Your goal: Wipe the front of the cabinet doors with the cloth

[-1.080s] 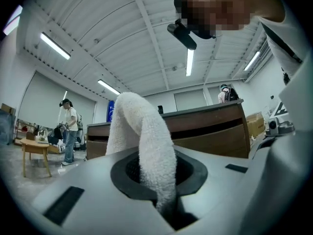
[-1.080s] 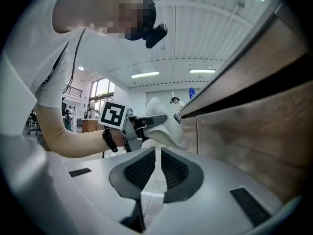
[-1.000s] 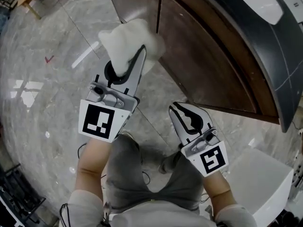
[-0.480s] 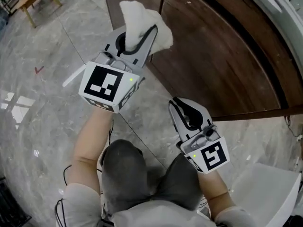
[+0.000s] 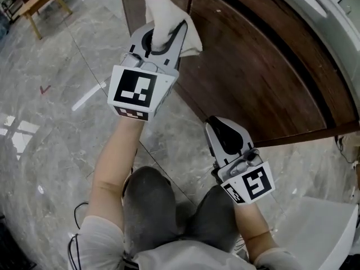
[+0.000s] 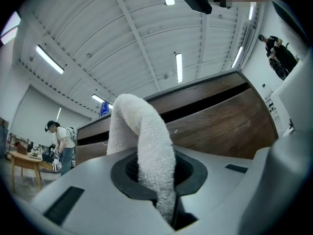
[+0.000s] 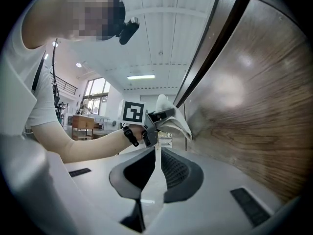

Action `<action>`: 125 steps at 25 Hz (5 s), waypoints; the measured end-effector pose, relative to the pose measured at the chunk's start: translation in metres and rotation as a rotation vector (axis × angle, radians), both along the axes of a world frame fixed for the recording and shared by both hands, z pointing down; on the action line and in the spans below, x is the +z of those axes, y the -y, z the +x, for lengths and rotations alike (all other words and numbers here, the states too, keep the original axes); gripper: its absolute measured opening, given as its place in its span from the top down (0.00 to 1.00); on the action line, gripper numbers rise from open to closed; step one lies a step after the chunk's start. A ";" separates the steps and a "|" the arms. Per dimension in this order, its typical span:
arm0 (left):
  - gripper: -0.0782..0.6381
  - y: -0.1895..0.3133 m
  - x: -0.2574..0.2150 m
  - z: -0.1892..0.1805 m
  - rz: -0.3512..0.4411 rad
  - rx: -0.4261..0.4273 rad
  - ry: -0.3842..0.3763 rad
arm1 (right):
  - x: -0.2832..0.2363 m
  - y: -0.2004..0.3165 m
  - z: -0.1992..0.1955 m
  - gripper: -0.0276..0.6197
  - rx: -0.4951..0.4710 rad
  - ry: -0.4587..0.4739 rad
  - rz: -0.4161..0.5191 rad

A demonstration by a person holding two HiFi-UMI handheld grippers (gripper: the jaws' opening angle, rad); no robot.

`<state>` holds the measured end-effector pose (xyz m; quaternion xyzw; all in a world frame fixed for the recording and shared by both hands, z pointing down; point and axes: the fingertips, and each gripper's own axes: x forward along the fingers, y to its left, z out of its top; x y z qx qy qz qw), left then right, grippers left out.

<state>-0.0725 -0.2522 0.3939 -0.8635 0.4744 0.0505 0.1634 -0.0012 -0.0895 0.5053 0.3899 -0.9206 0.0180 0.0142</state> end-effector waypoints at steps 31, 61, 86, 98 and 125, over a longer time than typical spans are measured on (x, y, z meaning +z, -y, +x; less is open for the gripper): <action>0.81 -0.031 -0.016 0.092 0.014 0.181 -0.019 | -0.006 -0.017 0.055 0.87 0.104 0.041 0.026; 0.81 -0.183 -0.018 0.225 0.026 0.532 0.027 | 0.013 -0.082 0.135 0.87 0.189 0.047 0.021; 0.81 -0.162 0.025 0.118 -0.097 0.436 -0.049 | 0.021 -0.077 0.093 0.87 0.128 0.022 -0.012; 0.81 -0.034 0.082 0.012 -0.125 0.138 -0.101 | 0.032 -0.060 0.038 0.87 0.070 -0.011 -0.051; 0.81 -0.018 0.113 0.070 -0.112 0.234 0.004 | 0.052 -0.039 0.048 0.87 0.094 0.043 -0.080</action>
